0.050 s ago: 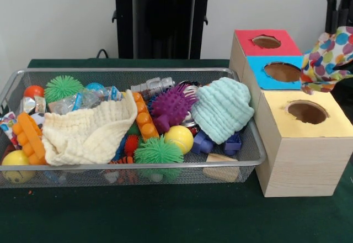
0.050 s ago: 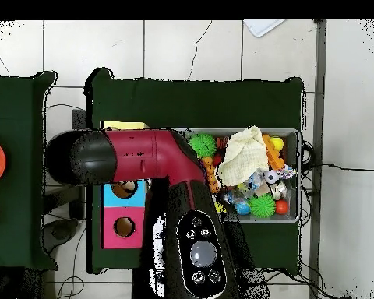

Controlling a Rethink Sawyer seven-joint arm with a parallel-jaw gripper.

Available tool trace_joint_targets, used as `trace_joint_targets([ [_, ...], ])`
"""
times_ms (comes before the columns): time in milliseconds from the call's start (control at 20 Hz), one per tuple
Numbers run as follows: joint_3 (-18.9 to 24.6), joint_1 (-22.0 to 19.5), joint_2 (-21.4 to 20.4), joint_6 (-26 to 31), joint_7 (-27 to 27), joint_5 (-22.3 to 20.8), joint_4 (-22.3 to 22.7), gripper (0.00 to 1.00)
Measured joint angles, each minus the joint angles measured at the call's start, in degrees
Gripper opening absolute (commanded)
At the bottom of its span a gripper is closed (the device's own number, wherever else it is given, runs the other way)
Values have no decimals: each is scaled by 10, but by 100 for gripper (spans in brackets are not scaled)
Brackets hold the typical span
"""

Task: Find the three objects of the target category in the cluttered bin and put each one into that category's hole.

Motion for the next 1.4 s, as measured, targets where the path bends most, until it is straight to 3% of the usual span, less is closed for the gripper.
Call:
trace_joint_targets([
  [700, 0, -29, 32, -35, 0, -19, 0, 0],
  [1400, 0, -16, 43, -53, 0, -20, 0, 0],
])
